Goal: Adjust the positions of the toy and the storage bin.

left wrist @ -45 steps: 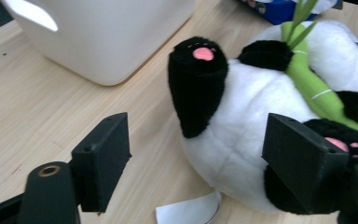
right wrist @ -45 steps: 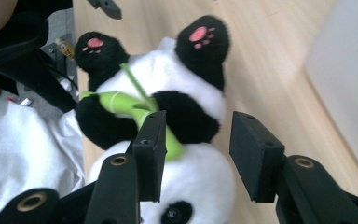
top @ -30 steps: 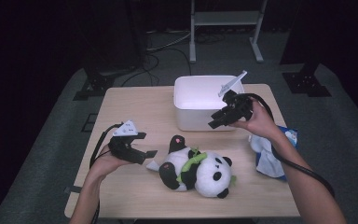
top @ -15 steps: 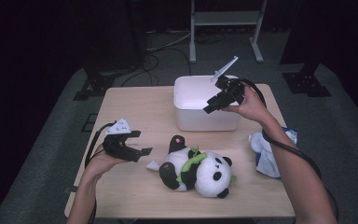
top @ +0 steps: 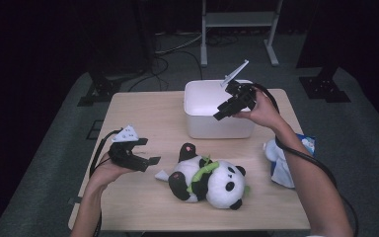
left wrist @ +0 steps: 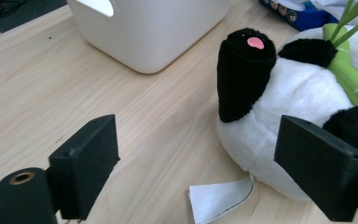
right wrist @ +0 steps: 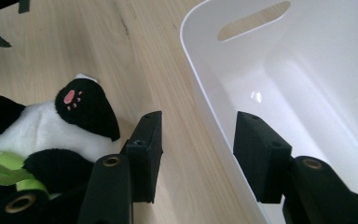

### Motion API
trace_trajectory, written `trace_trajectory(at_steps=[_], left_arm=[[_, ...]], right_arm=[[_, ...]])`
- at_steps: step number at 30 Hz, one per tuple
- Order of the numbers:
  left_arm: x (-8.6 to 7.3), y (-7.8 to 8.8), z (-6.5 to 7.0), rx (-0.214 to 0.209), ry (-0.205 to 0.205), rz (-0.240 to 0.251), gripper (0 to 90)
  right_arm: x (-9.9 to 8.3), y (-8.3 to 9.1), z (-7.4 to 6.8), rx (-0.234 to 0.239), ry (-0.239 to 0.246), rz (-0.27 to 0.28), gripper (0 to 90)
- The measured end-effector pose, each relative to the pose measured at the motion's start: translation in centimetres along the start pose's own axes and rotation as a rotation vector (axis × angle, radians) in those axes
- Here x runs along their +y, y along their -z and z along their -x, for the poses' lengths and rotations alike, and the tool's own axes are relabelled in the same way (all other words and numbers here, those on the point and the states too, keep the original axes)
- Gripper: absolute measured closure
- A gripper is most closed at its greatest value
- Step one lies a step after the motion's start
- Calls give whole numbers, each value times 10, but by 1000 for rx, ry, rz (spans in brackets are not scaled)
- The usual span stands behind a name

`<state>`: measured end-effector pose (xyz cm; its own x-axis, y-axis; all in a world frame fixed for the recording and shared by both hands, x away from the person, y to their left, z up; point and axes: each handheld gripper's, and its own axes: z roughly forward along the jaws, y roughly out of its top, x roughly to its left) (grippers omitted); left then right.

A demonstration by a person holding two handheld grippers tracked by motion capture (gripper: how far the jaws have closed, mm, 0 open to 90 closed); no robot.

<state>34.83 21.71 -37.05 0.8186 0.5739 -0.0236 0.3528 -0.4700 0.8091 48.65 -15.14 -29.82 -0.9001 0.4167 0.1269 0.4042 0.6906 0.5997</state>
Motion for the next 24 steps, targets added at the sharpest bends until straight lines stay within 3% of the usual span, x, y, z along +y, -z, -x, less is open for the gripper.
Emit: trace_trajectory(at_steps=[14,24], left_arm=[[1,3,-2,8,1,9,108],[0,6,-5,16,10,17,108]], right_arm=[[-1,-22,15,-25,-26,-46,535],[-10,-35,17,-19,-29,-76,692]])
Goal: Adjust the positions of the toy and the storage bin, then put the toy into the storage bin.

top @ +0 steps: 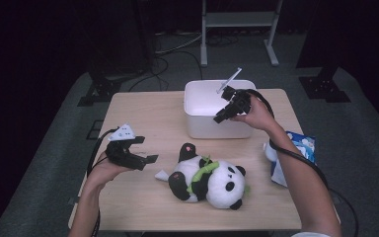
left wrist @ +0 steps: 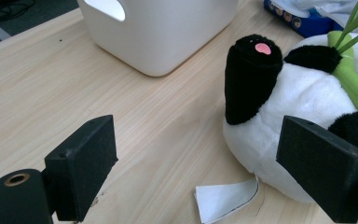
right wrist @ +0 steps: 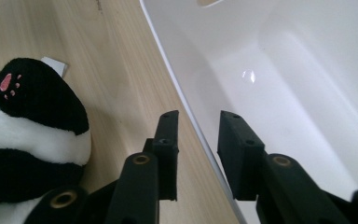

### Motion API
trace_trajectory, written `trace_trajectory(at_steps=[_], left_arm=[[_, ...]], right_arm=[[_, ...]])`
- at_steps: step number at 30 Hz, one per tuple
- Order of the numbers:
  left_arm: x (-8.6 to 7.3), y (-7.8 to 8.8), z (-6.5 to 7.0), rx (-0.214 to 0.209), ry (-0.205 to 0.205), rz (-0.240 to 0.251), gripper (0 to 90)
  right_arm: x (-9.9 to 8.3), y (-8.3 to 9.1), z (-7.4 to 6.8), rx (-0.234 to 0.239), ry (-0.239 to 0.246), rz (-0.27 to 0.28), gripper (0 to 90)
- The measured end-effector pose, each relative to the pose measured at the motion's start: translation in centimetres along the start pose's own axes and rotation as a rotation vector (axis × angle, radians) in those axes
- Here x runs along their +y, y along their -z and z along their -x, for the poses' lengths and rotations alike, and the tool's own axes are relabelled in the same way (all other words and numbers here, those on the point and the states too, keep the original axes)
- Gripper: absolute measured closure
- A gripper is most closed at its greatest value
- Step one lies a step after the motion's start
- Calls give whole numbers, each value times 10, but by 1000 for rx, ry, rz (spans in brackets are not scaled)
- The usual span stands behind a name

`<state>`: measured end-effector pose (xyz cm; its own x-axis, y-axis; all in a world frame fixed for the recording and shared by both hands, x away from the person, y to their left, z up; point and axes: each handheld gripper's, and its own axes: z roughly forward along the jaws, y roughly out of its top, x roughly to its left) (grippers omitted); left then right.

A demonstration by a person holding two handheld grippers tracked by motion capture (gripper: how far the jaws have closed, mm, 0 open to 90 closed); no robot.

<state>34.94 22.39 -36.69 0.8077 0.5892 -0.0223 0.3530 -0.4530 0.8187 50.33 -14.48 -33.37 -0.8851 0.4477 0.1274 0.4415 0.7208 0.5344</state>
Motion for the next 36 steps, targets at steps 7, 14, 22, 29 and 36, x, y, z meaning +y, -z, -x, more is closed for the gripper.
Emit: trace_trajectory(at_steps=[7,14,22,29,36], left_arm=[[0,2,-1,-1,4,3,103],[0,3,-1,-3,7,3,102],[1,3,1,-9,3,3,101],[0,2,1,-10,9,-1,100],[0,3,0,-11,9,1,98]], right_arm=[[-1,-1,-3,0,-5,-2,754],[-1,-1,-19,15,29,-12,782],[-4,-3,-40,41,61,-17,779],[-6,-3,-52,51,82,-24,776],[-8,-1,-56,84,72,-20,719]])
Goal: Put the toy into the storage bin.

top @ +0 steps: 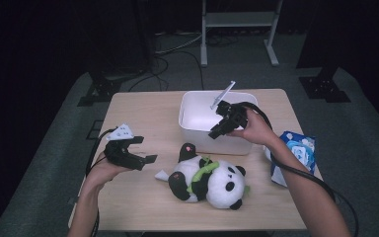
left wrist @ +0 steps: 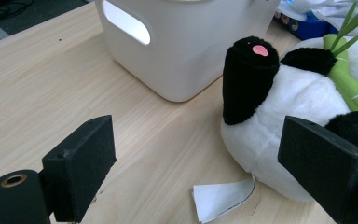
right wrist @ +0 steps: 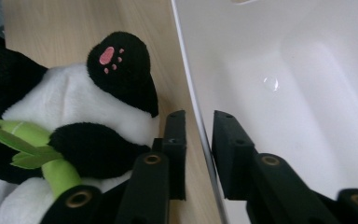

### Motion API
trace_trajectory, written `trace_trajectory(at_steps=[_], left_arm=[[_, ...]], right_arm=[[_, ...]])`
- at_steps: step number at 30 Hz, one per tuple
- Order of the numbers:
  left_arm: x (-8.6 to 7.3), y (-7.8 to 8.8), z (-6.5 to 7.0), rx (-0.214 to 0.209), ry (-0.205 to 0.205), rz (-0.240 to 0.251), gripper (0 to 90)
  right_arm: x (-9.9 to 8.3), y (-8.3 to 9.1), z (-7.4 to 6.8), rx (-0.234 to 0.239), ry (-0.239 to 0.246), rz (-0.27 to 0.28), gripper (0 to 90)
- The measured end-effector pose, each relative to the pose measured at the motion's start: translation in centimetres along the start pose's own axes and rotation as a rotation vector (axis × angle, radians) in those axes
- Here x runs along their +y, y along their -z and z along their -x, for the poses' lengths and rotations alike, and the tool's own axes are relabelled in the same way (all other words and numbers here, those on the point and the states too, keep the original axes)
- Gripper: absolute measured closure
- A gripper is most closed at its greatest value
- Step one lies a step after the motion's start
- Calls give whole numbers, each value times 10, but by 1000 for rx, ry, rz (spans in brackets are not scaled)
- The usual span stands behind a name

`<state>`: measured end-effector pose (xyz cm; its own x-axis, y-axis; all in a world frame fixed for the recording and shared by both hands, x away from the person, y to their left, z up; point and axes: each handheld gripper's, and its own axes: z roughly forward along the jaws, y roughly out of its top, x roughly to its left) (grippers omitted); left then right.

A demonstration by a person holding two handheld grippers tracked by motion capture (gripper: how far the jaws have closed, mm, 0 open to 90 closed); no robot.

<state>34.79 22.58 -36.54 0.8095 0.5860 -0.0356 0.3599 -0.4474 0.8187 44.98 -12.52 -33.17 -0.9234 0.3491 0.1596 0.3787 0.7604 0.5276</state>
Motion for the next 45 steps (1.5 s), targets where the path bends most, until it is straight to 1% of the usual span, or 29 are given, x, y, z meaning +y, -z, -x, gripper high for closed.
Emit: trace_trajectory(at_steps=[2,4,8,12,15,17,18,19,20,22,24,29,31,32,33,34,37,45], left_arm=[[0,0,0,-2,-1,0,98],[0,0,0,-11,-1,-4,96],[1,0,1,-11,-4,-2,93],[0,-1,1,-10,-6,-8,94],[0,-2,1,-12,-4,-6,93],[0,-2,1,-13,-5,-8,93],[0,-2,1,-13,-6,-10,93],[0,-3,1,-13,-5,-11,93],[-1,-3,1,-13,-5,-13,93],[-1,-3,1,-12,-4,-15,94],[-1,-3,1,-12,-2,-16,94],[0,-4,1,-13,-3,-17,93],[0,-4,1,-16,0,-17,94],[-1,-5,1,-16,-2,-19,94],[-1,-5,1,-16,-2,-21,94],[-1,-5,0,-17,0,-21,93],[-1,-4,0,-16,1,-19,94],[-2,-2,0,-11,5,-15,93]], right_arm=[[0,3,-1,-3,-4,14,713],[0,6,-3,-4,-4,16,700],[0,11,-8,-20,1,22,671],[-2,17,-10,-27,2,41,647],[-4,21,-12,-32,-1,54,639],[-6,25,-14,-41,6,60,642],[-6,26,-14,-31,4,63,675],[-7,28,-14,-18,-2,65,660],[-7,29,-15,-30,3,62,658],[-8,29,-15,-43,9,54,637],[-8,28,-15,-65,11,53,637],[-9,23,-8,-69,-5,59,656],[-9,20,-8,-66,-9,53,680],[-8,18,-8,-69,-1,47,698],[-8,16,-8,-64,-4,44,729],[-8,16,-8,-60,-3,43,741],[-7,14,-10,-68,-2,38,772],[-8,13,-19,-38,21,25,779]])
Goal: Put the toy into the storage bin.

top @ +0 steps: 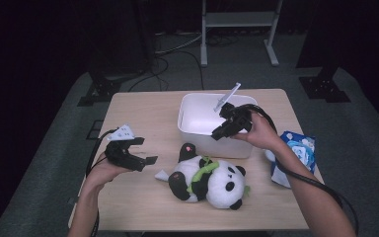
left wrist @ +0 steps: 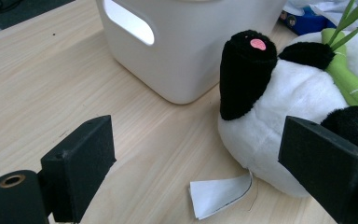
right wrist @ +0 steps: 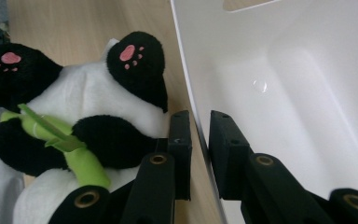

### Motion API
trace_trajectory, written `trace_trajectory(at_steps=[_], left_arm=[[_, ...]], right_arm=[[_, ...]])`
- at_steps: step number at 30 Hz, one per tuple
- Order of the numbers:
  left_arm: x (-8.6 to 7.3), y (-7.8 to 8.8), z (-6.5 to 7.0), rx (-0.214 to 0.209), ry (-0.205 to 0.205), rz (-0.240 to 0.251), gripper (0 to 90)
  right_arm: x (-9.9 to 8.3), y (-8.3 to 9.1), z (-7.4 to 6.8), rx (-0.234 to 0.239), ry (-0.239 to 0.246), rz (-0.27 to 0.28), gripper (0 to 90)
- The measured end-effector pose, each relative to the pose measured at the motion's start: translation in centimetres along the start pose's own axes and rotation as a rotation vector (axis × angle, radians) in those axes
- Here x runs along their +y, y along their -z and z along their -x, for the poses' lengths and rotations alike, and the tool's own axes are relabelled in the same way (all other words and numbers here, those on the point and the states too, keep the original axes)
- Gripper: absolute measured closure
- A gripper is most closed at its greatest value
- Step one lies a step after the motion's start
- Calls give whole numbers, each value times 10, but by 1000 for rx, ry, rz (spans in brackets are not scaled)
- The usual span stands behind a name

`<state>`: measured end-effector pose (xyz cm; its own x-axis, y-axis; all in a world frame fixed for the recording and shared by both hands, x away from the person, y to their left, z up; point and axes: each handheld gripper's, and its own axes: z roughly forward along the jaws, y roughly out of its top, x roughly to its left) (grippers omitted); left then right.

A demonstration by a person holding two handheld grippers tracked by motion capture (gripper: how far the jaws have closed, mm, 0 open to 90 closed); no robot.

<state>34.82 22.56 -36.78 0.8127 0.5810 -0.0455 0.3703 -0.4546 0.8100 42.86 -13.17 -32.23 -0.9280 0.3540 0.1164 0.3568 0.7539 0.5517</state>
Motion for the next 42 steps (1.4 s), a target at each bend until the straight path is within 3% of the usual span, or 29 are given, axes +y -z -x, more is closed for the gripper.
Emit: trace_trajectory(at_steps=[12,18,26,33,42], left_arm=[[-3,1,-1,1,7,-10,94],[-4,1,-1,4,10,-13,93],[-4,0,0,-1,12,-19,93],[-6,-1,-2,2,19,-23,93],[-6,-1,-4,0,18,-26,94]], right_arm=[[-3,-2,-10,33,13,-9,739],[-7,13,-14,37,6,57,692],[-11,28,-32,47,42,71,680],[-13,16,-52,92,83,18,626],[-20,-6,-57,126,79,-21,545]])
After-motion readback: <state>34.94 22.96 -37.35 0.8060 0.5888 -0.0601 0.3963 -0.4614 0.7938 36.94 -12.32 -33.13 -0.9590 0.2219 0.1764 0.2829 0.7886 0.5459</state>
